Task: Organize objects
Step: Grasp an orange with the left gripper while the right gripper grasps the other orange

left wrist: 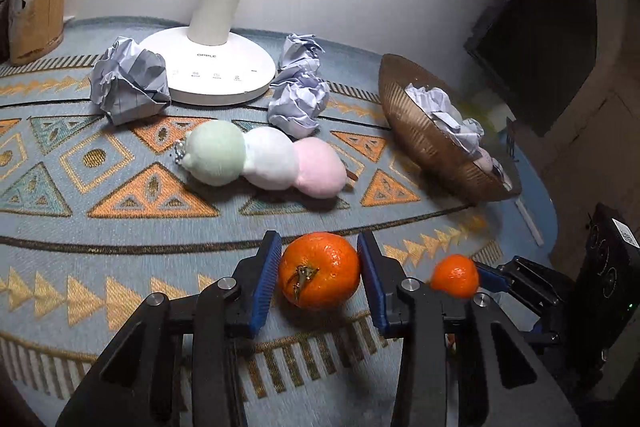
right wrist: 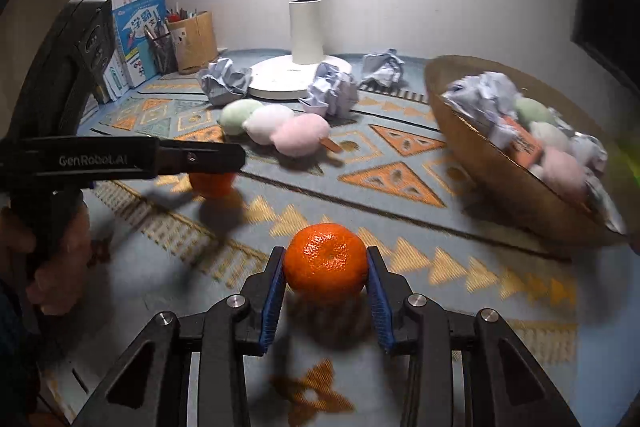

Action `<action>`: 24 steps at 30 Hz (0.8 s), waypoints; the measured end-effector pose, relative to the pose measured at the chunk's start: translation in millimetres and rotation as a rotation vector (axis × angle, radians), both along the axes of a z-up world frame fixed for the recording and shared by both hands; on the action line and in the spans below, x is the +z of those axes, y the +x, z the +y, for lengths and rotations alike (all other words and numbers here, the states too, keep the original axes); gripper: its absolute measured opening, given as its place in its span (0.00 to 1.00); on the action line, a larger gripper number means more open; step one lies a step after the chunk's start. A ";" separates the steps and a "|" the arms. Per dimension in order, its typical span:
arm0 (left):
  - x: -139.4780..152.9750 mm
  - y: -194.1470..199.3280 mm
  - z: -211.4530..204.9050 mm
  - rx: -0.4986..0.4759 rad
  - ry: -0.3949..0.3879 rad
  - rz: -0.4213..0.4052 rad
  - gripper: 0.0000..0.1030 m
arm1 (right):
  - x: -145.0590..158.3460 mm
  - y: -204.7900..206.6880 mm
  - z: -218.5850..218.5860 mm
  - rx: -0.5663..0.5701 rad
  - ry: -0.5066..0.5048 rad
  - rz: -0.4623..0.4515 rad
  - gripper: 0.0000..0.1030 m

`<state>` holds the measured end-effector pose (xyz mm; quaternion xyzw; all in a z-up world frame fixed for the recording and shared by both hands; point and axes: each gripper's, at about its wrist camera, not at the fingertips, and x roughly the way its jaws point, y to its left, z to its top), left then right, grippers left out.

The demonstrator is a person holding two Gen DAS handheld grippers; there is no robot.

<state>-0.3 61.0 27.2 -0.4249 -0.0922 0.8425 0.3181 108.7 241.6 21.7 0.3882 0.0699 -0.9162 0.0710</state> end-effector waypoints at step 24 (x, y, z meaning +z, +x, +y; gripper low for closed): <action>11.3 38.6 18.2 -0.068 -0.125 0.188 0.35 | -8.1 7.6 26.8 -0.101 -0.073 -0.075 0.37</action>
